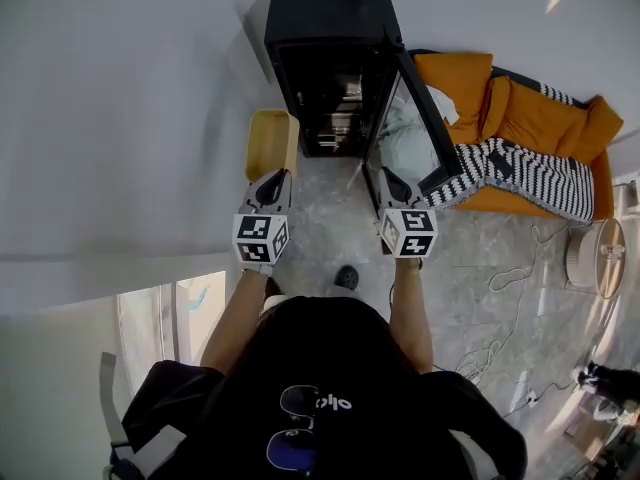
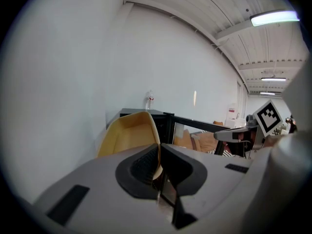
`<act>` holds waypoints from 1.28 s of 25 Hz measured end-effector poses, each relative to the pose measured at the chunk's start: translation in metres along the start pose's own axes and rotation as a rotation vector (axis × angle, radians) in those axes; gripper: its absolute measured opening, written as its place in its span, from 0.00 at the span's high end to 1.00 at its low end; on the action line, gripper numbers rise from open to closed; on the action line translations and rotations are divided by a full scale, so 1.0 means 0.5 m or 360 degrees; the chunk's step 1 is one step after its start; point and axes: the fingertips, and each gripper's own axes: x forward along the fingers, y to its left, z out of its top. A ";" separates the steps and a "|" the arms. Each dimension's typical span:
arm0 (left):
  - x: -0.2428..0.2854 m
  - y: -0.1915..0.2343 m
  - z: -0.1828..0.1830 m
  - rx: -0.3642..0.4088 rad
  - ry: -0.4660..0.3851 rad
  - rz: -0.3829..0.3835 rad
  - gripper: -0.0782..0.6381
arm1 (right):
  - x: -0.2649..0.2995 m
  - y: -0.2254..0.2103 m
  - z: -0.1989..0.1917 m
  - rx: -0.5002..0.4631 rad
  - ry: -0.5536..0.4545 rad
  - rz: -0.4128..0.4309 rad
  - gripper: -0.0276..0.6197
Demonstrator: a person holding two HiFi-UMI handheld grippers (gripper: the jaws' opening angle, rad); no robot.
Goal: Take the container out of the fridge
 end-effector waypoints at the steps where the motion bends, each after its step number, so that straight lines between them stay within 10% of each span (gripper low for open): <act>1: -0.011 0.018 -0.005 -0.0008 0.0000 0.0000 0.86 | 0.006 0.016 -0.005 0.0001 0.0009 -0.0004 0.95; 14: -0.147 0.260 -0.052 -0.0088 -0.0013 0.0033 0.86 | 0.099 0.287 -0.025 -0.0056 0.0082 0.0073 0.95; 32: -0.233 0.335 -0.071 -0.0079 -0.0075 0.0061 0.86 | 0.115 0.438 -0.066 -0.0123 0.0090 0.0163 0.95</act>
